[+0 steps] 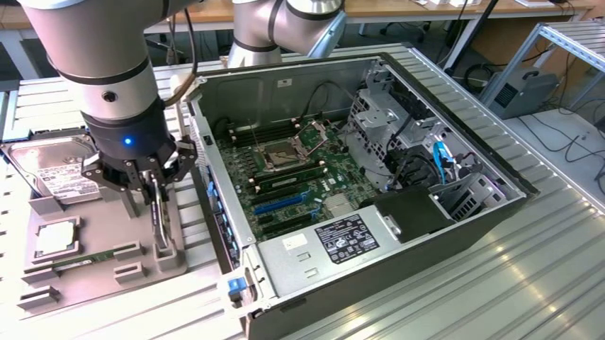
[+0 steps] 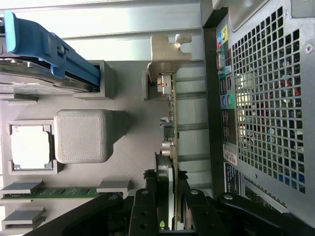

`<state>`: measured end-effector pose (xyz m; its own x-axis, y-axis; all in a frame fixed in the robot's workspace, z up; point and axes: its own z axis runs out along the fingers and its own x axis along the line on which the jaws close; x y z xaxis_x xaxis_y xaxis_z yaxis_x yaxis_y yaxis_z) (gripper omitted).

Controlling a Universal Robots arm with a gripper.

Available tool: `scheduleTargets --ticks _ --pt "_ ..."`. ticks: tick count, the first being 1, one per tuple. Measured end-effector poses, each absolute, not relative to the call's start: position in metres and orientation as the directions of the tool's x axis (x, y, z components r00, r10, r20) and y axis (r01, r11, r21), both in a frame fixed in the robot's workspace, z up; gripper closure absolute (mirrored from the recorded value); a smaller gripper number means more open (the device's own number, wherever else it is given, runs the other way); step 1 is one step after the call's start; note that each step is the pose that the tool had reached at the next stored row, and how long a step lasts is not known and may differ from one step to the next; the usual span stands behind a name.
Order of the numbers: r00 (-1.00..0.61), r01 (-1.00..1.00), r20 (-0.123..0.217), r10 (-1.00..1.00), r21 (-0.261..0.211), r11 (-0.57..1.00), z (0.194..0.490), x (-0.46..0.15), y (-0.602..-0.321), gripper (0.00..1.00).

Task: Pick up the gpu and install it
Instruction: 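Pick up the gpu and move the gpu toward the slot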

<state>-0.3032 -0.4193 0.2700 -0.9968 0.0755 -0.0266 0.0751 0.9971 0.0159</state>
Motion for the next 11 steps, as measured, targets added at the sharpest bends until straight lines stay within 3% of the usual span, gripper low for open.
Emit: scheduleTargets --ticks 11 --pt "-0.997 0.075 -0.027 0.076 0.016 0.997 0.2737 -0.3032 -0.4193 0.73"
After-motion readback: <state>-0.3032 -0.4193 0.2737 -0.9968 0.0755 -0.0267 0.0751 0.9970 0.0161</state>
